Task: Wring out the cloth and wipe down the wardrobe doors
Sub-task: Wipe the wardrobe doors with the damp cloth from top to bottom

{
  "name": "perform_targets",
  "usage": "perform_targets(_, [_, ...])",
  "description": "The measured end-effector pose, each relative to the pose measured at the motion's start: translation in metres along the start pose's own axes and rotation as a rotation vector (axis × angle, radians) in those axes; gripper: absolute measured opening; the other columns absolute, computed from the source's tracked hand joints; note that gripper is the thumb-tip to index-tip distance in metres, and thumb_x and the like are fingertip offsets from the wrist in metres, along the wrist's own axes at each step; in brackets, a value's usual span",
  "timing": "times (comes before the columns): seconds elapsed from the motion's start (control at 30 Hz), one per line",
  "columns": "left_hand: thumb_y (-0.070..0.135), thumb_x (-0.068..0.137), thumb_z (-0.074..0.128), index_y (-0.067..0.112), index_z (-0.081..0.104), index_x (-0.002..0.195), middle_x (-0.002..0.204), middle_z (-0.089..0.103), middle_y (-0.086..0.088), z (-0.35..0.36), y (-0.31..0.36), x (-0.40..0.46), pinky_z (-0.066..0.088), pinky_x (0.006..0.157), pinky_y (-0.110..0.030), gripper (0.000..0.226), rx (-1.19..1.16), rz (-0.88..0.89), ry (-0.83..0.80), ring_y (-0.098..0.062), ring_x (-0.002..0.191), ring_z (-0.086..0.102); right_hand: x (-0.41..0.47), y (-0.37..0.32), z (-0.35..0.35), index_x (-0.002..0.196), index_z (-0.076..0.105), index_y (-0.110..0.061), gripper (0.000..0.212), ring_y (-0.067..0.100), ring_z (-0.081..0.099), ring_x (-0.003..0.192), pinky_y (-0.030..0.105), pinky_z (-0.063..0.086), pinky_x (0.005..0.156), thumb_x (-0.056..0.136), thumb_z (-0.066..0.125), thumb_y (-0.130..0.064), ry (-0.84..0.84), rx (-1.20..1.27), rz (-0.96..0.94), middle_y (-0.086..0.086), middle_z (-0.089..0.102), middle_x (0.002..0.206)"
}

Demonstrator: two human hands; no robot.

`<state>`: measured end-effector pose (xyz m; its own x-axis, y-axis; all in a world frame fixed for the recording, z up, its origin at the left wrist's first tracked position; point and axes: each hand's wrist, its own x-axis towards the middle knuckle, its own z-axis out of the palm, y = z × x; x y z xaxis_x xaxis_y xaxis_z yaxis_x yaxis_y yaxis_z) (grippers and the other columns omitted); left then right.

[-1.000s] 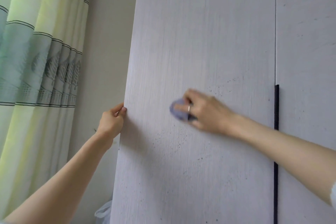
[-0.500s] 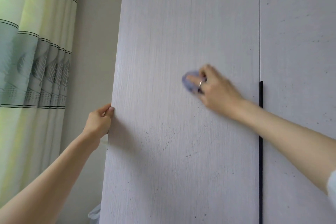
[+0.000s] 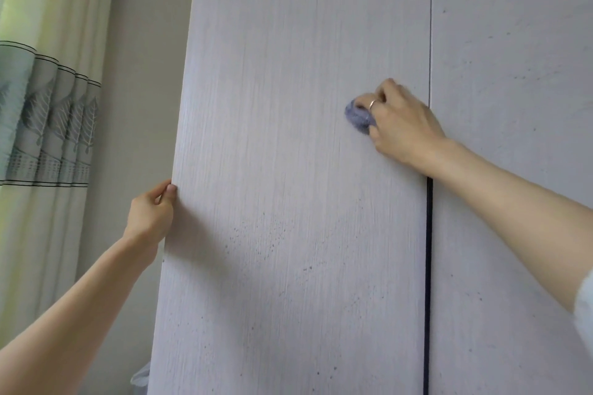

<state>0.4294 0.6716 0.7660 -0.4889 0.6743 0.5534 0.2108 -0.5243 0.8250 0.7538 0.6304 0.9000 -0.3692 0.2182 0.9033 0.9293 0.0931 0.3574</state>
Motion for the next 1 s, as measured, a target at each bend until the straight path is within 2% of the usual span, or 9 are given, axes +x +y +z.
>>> perform_targets(0.1, [0.023,0.099,0.044,0.013,0.055,0.131,0.127,0.057,-0.017,0.001,-0.001,0.000,0.041,0.102,-0.046,0.035,0.000,-0.013,0.028,-0.035,0.121,0.050,-0.058,-0.020,0.012,0.095,0.065,-0.011,0.026,0.032,0.055,0.072,0.032,0.047,0.057,0.069,0.066,-0.008,-0.065,0.089,-0.288,0.013,0.050,0.084])
perform_targets(0.17, [0.025,0.099,0.045,0.015,0.054,0.132,0.128,0.056,-0.015,0.002,-0.001,-0.002,0.040,0.101,-0.045,0.035,0.014,-0.026,0.048,-0.035,0.120,0.049,-0.090,-0.024,0.014,0.085,0.065,-0.015,0.027,0.024,0.051,0.062,0.023,0.039,0.053,0.059,0.071,-0.010,-0.193,0.074,-0.429,0.007,0.048,0.077])
perform_targets(0.23, [0.025,0.099,0.045,0.014,0.053,0.133,0.130,0.055,-0.013,0.004,0.000,-0.004,0.038,0.103,-0.042,0.036,0.016,-0.028,0.068,-0.033,0.122,0.048,-0.094,-0.017,0.011,0.082,0.063,-0.016,0.025,0.022,0.048,0.059,0.026,0.039,0.056,0.058,0.068,-0.013,-0.256,0.003,-0.488,0.005,0.048,0.075])
perform_targets(0.3, [0.024,0.099,0.044,0.014,0.053,0.133,0.131,0.055,-0.013,0.006,-0.001,-0.005,0.035,0.103,-0.038,0.036,0.026,-0.017,0.082,-0.032,0.123,0.046,-0.073,-0.006,0.006,0.090,0.063,-0.015,0.027,0.027,0.053,0.063,0.034,0.041,0.063,0.063,0.065,-0.015,-0.232,-0.084,-0.419,0.008,0.050,0.078])
perform_targets(0.43, [0.022,0.100,0.042,0.013,0.054,0.131,0.126,0.057,-0.017,0.008,0.001,-0.009,0.037,0.096,-0.037,0.035,0.067,0.023,0.113,-0.035,0.119,0.047,-0.005,0.021,-0.012,0.119,0.053,-0.017,0.033,0.034,0.051,0.098,0.040,0.034,0.084,0.086,0.049,-0.016,-0.076,-0.201,-0.108,0.016,0.047,0.108])
perform_targets(0.67, [0.021,0.100,0.041,0.013,0.056,0.129,0.121,0.060,-0.020,0.006,0.002,-0.014,0.038,0.093,-0.038,0.034,0.112,0.059,0.112,-0.038,0.114,0.048,0.033,0.028,-0.013,0.120,0.049,-0.015,0.037,0.034,0.046,0.103,0.038,0.031,0.090,0.083,0.050,-0.009,-0.027,-0.140,0.224,0.017,0.043,0.115])
perform_targets(0.83, [0.019,0.101,0.039,0.013,0.055,0.131,0.123,0.059,-0.021,0.009,0.004,-0.025,0.036,0.095,-0.036,0.035,0.110,0.080,0.141,-0.038,0.117,0.047,-0.024,0.008,0.015,0.103,0.058,-0.016,0.033,0.030,0.055,0.079,0.035,0.019,0.073,0.075,0.045,-0.027,0.080,-0.150,0.211,0.012,0.051,0.094])
perform_targets(0.9, [0.018,0.101,0.039,0.013,0.054,0.131,0.123,0.058,-0.022,0.010,0.005,-0.029,0.037,0.094,-0.037,0.035,0.093,0.075,0.144,-0.038,0.116,0.048,-0.054,0.002,0.022,0.091,0.063,-0.014,0.033,0.027,0.054,0.063,0.034,0.018,0.068,0.069,0.041,-0.028,0.124,-0.141,0.148,0.009,0.053,0.081])
perform_targets(1.0, [0.017,0.101,0.038,0.011,0.053,0.132,0.123,0.057,-0.023,0.011,0.006,-0.033,0.037,0.094,-0.037,0.035,0.095,0.074,0.158,-0.039,0.115,0.048,-0.104,-0.005,0.031,0.082,0.064,-0.013,0.027,0.025,0.050,0.056,0.035,0.024,0.069,0.068,0.045,-0.025,0.089,-0.103,-0.025,0.006,0.050,0.074])
